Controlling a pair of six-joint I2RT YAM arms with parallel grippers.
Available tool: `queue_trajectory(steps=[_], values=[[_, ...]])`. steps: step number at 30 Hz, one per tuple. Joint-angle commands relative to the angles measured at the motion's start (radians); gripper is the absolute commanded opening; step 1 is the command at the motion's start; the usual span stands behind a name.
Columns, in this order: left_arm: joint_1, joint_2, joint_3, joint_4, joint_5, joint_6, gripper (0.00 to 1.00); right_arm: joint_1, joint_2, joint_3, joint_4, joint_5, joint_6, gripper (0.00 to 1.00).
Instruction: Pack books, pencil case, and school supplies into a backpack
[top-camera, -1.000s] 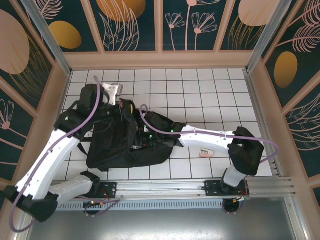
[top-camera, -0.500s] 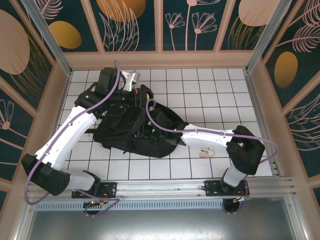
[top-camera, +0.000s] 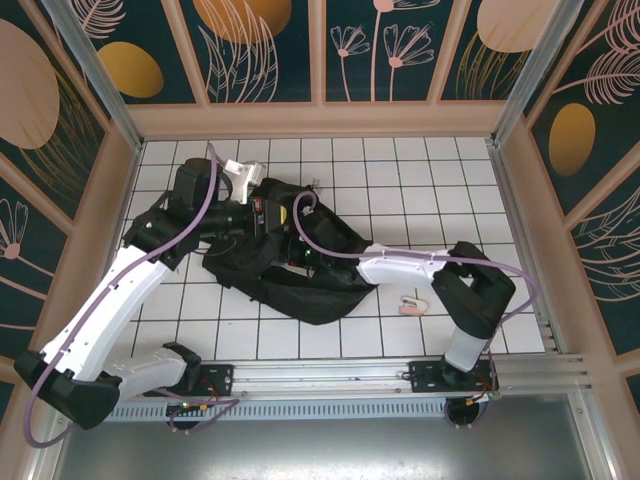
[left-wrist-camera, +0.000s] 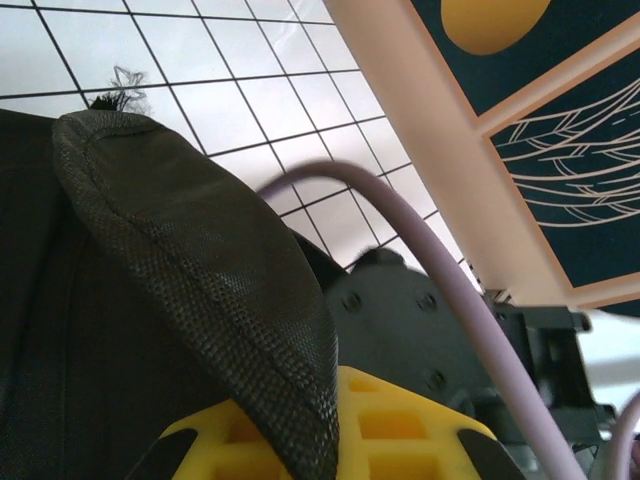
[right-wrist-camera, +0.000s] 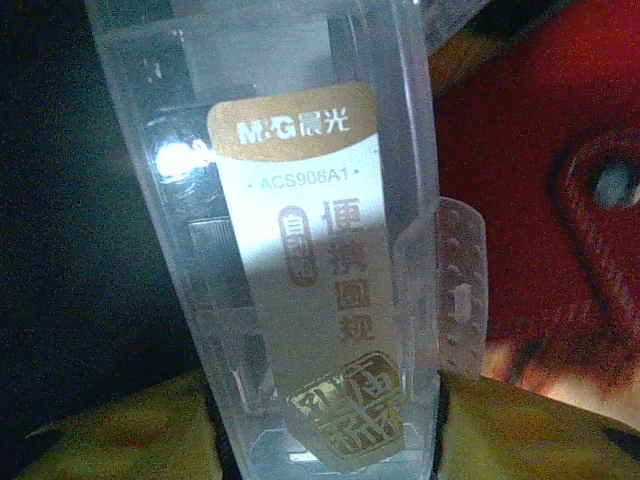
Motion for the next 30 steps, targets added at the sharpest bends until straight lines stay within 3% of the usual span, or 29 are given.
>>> queue_trajectory(steps=[1, 5, 10, 15, 30], values=[[-0.009, -0.038, -0.017, 0.059, 0.002, 0.036, 0.00, -0.010, 0.068, 0.105, 0.061, -0.014, -0.020, 0.56], [-0.009, -0.035, -0.018, 0.052, -0.031, 0.045, 0.00, -0.001, 0.150, 0.204, 0.028, -0.036, -0.010, 0.58], [-0.009, -0.028, -0.011, 0.064, -0.063, 0.040, 0.00, 0.020, 0.181, 0.241, 0.020, -0.058, -0.028, 0.76], [-0.009, -0.030, -0.005, 0.066, -0.088, 0.042, 0.00, 0.021, 0.137, 0.203, 0.011, -0.036, -0.056, 0.84], [-0.008, -0.076, -0.054, 0.077, -0.183, 0.023, 0.00, 0.022, -0.114, 0.044, -0.143, 0.049, -0.199, 0.83]])
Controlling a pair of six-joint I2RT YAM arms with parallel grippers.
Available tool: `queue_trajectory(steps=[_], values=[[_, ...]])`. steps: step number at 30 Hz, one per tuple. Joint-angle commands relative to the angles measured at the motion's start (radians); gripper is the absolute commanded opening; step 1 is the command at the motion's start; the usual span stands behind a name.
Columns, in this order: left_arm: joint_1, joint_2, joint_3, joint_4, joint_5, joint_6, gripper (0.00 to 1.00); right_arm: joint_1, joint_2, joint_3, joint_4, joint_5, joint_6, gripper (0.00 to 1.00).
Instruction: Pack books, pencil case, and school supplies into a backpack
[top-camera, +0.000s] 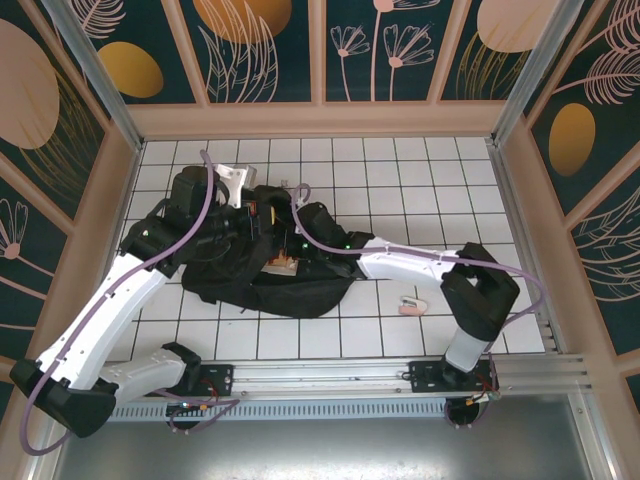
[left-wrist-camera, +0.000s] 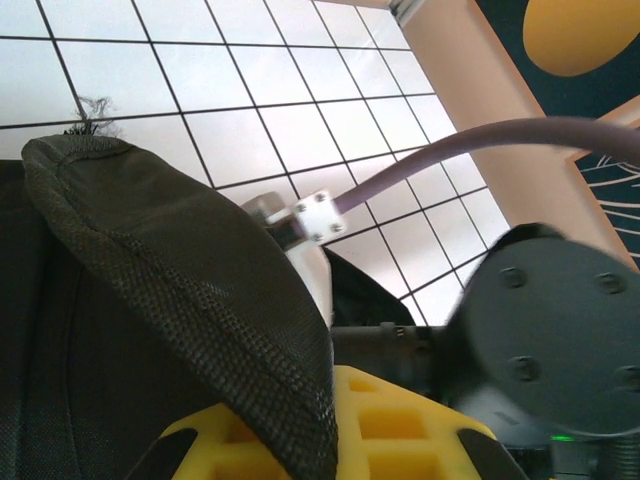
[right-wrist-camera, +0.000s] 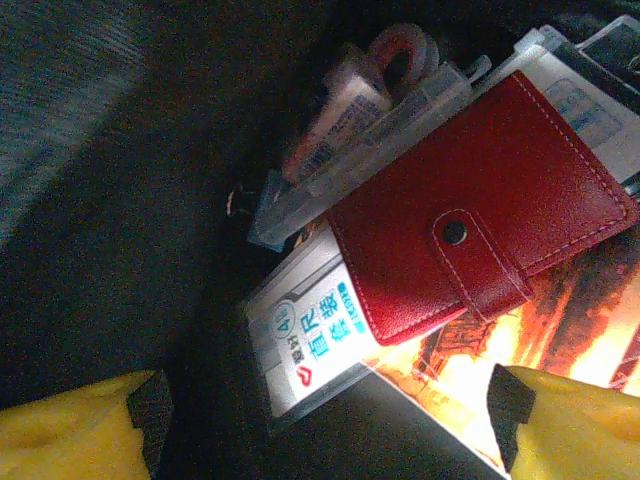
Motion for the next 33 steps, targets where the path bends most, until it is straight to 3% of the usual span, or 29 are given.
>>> queue_trajectory(steps=[1, 11, 16, 19, 26, 33], values=[[-0.007, -0.036, -0.009, 0.086, -0.015, -0.004, 0.00, 0.012, -0.073, -0.023, -0.053, 0.043, -0.079, 0.82], [-0.008, -0.048, -0.021, 0.095, -0.009, -0.025, 0.00, 0.007, -0.379, -0.075, -0.223, 0.151, -0.160, 0.79], [-0.007, -0.062, -0.039, 0.107, -0.001, -0.033, 0.00, -0.044, -0.581, -0.106, -0.506, 0.339, -0.048, 0.80], [-0.006, -0.066, -0.037, 0.118, 0.013, -0.040, 0.00, -0.134, -0.663, -0.144, -0.681, 0.330, 0.032, 0.80], [-0.008, -0.059, -0.020, 0.118, 0.038, -0.035, 0.00, -0.229, -0.670, -0.232, -1.002, 0.339, 0.211, 0.85], [-0.008, -0.071, -0.017, 0.112, 0.044, -0.035, 0.00, -0.284, -0.638, -0.331, -1.106, 0.275, 0.288, 0.91]])
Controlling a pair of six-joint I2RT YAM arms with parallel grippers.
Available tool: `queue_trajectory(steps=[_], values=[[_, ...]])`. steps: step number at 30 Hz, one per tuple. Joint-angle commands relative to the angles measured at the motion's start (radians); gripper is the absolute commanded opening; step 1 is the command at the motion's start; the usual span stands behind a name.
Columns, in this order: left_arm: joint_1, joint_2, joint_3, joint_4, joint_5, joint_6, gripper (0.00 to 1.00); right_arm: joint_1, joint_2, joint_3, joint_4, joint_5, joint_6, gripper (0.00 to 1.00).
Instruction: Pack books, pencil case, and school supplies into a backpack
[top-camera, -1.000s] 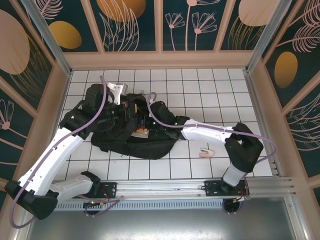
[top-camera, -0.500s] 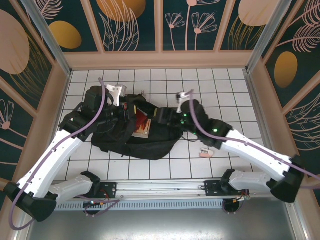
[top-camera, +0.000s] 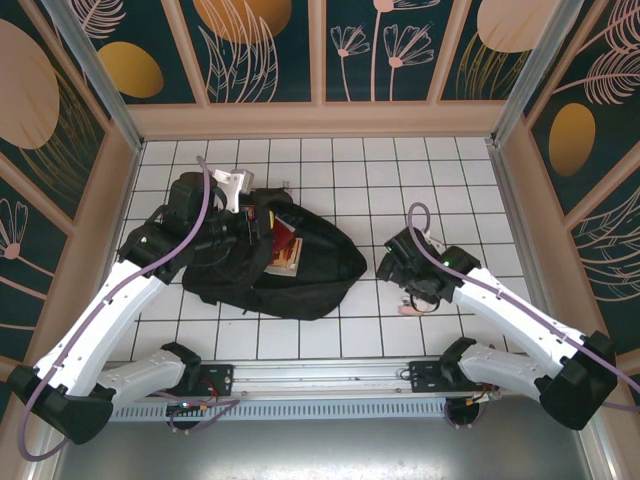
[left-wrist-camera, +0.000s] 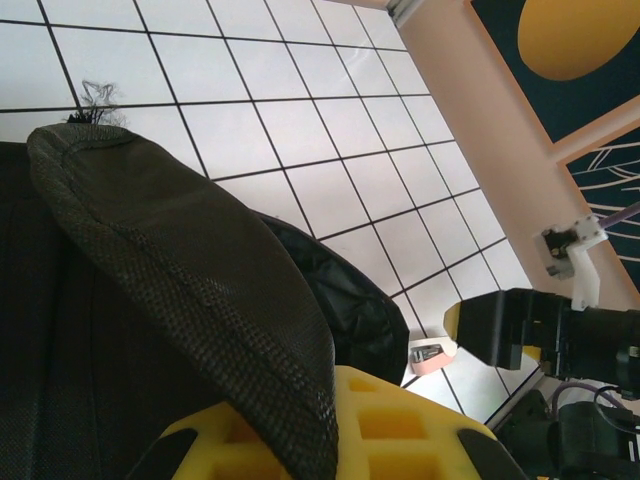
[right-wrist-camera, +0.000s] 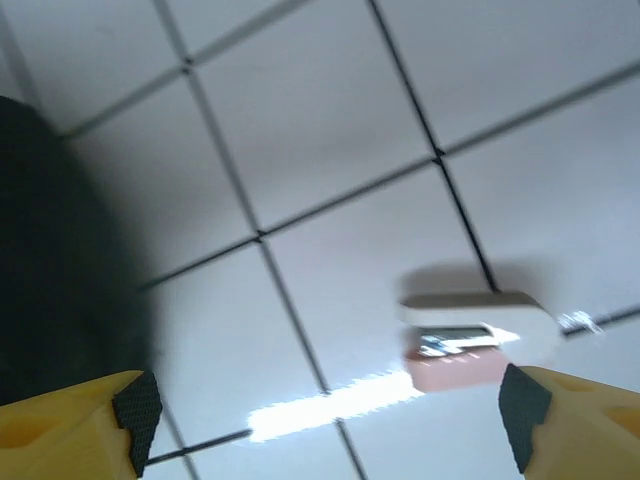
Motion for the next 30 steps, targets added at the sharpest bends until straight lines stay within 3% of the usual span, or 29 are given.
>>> queue_trajectory(steps=[1, 10, 15, 20, 30], values=[[-0.007, -0.037, 0.028, 0.090, 0.030, -0.006, 0.00, -0.030, 0.009, -0.058, -0.097, -0.044, 0.072, 0.92], [-0.008, -0.050, 0.011, 0.097, 0.033, -0.009, 0.00, -0.155, -0.023, -0.191, -0.017, -0.138, 0.148, 0.99], [-0.008, -0.056, 0.003, 0.104, 0.035, -0.012, 0.00, -0.200, -0.106, -0.241, 0.065, -0.188, 0.302, 0.99], [-0.007, -0.060, 0.001, 0.099, 0.028, -0.007, 0.00, -0.204, -0.174, -0.379, 0.245, -0.349, 0.495, 0.99], [-0.008, -0.070, -0.009, 0.101, 0.026, 0.002, 0.00, -0.202, -0.177, -0.388, 0.323, -0.260, 0.576, 0.99]])
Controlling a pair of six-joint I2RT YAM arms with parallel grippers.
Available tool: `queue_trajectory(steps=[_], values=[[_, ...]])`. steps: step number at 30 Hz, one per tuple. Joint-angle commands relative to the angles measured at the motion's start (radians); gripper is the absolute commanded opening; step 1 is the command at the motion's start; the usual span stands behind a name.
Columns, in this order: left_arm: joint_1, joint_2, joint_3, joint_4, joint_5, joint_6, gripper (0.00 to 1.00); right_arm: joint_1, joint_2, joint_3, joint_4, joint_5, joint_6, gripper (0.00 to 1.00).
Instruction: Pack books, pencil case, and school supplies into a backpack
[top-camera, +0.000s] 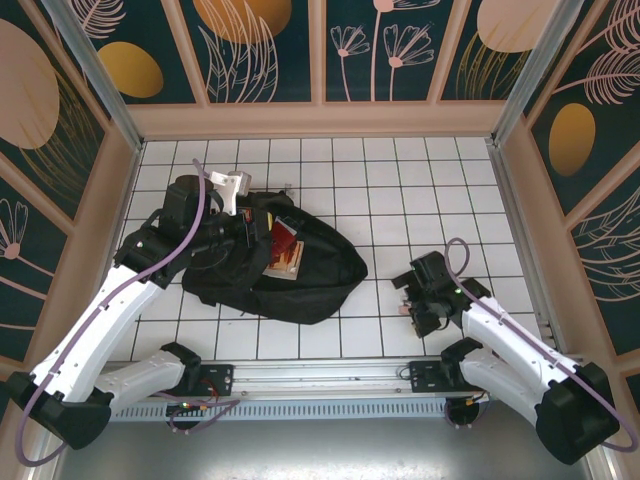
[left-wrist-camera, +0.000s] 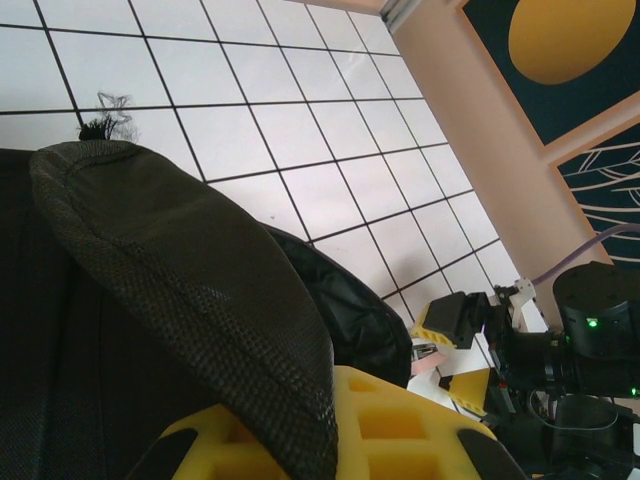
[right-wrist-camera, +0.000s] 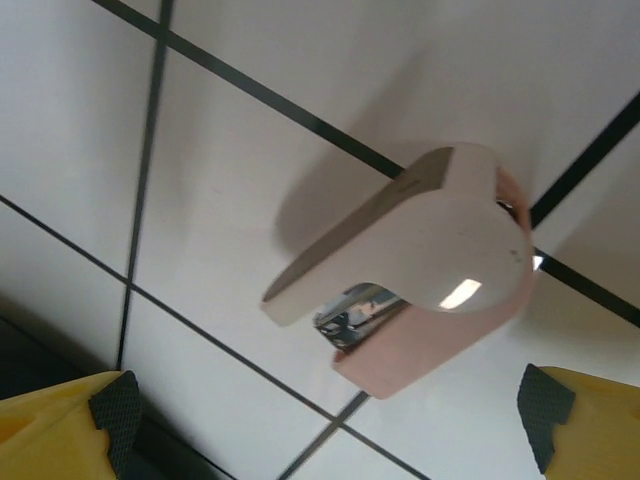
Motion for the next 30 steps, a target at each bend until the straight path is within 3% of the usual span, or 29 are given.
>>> queue_trajectory(steps=[1, 13, 30], values=[[-0.008, -0.039, 0.009, 0.097, 0.021, 0.008, 0.00, 0.000, 0.002, -0.019, 0.063, 0.038, 0.070, 0.99], [-0.008, -0.058, 0.015, 0.078, 0.002, 0.014, 0.00, -0.015, 0.159, 0.011, 0.052, 0.094, 0.074, 0.93], [-0.008, -0.080, 0.027, 0.069, -0.018, 0.011, 0.00, -0.072, 0.344, 0.059, 0.030, 0.143, -0.097, 0.66]])
